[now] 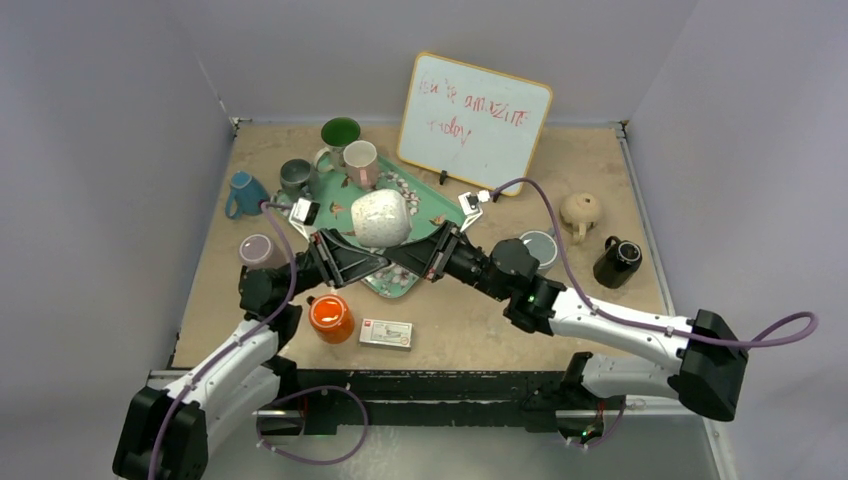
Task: Turn the mug right side up
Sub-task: Turn over the cup at the center of the board.
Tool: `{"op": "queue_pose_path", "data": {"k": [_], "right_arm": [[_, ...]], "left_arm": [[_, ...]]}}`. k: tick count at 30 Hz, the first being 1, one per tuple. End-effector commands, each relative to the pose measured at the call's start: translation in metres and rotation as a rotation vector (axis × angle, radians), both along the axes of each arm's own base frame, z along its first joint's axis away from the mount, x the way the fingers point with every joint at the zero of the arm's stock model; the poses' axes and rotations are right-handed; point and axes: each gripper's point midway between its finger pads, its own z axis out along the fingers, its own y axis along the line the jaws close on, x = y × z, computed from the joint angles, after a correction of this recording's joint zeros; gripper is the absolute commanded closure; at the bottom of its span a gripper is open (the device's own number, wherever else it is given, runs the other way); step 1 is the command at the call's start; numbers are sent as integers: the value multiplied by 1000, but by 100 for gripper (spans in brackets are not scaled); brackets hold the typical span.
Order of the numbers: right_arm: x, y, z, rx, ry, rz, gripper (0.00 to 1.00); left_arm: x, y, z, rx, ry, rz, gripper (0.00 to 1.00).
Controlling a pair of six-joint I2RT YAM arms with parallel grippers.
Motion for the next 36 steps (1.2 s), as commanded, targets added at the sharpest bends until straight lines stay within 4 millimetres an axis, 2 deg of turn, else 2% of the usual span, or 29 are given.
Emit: {"op": "queue_pose_path", "data": {"k": [1,4,7,12,16,20,25,28,31,36], "right_arm": [[34,-23,16,53,-14,-102,86],[34,-19,21,36,-43,-68,81],[35,-18,15,18,-33,-53,75],[35,-20,13,26,-22,-46,68],[43,-22,8,-5,2,-73,57],[55,-20,-1,-17,39,-96,56],[61,-9,-12,-26,69,-57,55],[72,1,-28,-93,84,-47,54],[91,7,-55,-124,125,-52,54],[109,5,-75,-138,136,-57,56]], "left_arm": [[12,17,25,-121,-115,162,100],[18,18,20,-123,-111,187,100],[22,19,16,-128,-104,207,100],[34,16,-2,-84,-68,234,100],[45,21,-17,-76,-30,301,100],[54,20,-23,-63,11,318,100],[65,18,-32,-40,33,334,100],[76,18,-42,-7,39,370,100],[86,17,-54,26,38,405,100],[107,20,-80,133,27,496,100]]}}
